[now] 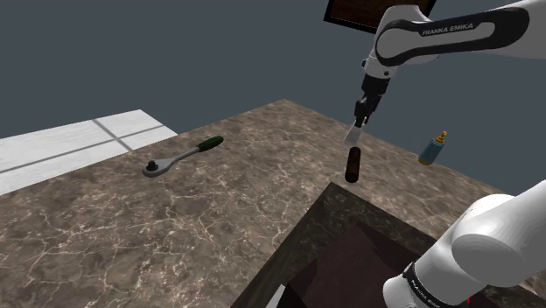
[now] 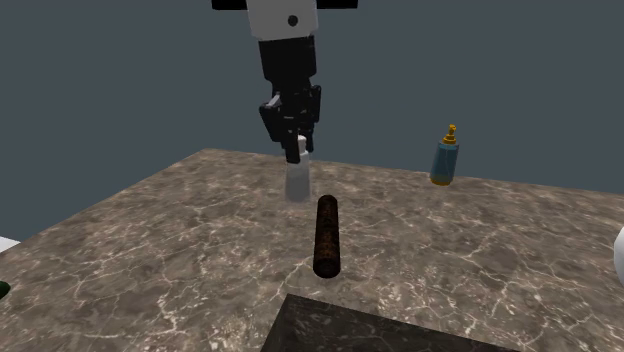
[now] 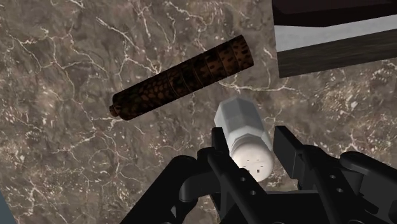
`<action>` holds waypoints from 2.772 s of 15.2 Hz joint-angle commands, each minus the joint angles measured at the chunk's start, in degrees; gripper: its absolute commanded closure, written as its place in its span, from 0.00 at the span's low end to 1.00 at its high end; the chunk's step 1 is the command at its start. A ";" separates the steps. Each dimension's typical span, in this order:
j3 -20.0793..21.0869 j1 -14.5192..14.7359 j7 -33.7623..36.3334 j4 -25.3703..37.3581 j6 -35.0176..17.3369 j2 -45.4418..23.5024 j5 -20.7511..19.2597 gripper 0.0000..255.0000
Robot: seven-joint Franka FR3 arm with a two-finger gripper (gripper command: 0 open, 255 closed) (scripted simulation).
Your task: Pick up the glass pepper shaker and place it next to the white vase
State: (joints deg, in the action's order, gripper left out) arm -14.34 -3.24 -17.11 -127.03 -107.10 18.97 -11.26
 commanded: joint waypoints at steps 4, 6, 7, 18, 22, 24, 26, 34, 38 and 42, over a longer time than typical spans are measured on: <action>0.25 0.10 -0.43 3.57 3.83 0.26 0.23 1.00; 0.35 0.14 -0.58 5.04 5.36 0.33 0.32 1.00; 0.41 0.16 -0.66 5.79 6.13 0.35 0.36 1.00; 0.88 0.40 -1.64 14.87 14.49 -0.34 0.87 1.00; 1.00 0.48 -2.05 18.56 17.54 -0.97 1.06 1.00; 1.04 0.52 -2.27 20.50 19.07 -1.36 1.15 1.00; 1.08 0.56 -2.50 22.49 20.61 -1.81 1.25 1.00; 1.12 0.68 -3.53 31.18 26.91 -4.17 1.66 1.00; 1.06 0.72 -4.13 36.03 30.18 -5.74 1.89 1.00; 0.93 0.72 -4.82 41.32 33.59 -7.61 2.15 1.00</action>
State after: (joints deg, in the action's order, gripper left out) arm -13.39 -2.52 -21.75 -87.12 -74.47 11.82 -9.16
